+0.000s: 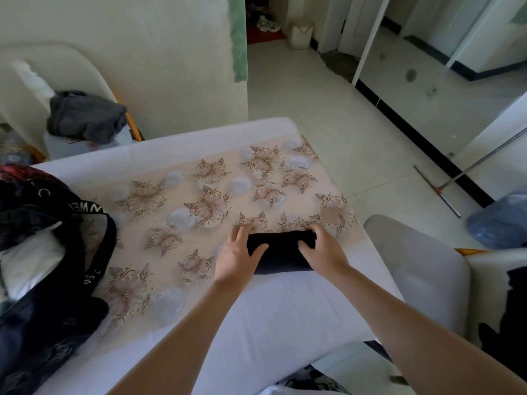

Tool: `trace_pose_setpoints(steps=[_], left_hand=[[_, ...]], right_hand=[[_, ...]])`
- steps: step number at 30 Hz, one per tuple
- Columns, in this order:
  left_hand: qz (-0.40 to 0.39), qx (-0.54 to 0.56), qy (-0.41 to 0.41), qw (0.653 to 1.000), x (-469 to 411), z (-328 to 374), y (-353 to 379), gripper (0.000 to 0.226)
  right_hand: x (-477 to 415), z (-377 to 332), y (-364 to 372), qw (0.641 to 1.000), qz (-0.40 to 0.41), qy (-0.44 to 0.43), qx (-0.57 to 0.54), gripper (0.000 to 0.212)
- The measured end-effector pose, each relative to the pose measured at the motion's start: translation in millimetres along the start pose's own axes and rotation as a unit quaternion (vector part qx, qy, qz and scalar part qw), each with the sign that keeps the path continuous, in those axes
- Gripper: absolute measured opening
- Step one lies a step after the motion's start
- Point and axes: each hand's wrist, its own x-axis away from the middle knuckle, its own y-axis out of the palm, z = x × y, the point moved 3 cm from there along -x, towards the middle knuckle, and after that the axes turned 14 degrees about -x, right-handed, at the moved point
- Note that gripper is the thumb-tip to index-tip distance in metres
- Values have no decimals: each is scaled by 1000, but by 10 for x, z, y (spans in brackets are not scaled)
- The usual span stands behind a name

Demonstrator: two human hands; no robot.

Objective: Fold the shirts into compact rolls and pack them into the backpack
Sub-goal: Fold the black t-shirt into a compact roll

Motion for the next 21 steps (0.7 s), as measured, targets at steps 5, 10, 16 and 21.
trace_pose_setpoints(steps=[5,10,16,21], left_hand=[[120,-139,223,958,-71,261,161,37],[-4,-162,147,976,-21,118,371,52],[-156,-131,113,972,-175,24,494,60],[-162,-34,25,986,-262,4,506,52]], right_hand=[[-118,-48,164,959,82,-223,157,30],[-157,-27,383,941,-38,-296,159,42],[-167,143,486,965,-130,-137,183,58],[-197,128,504,960,-146,-112,209,54]])
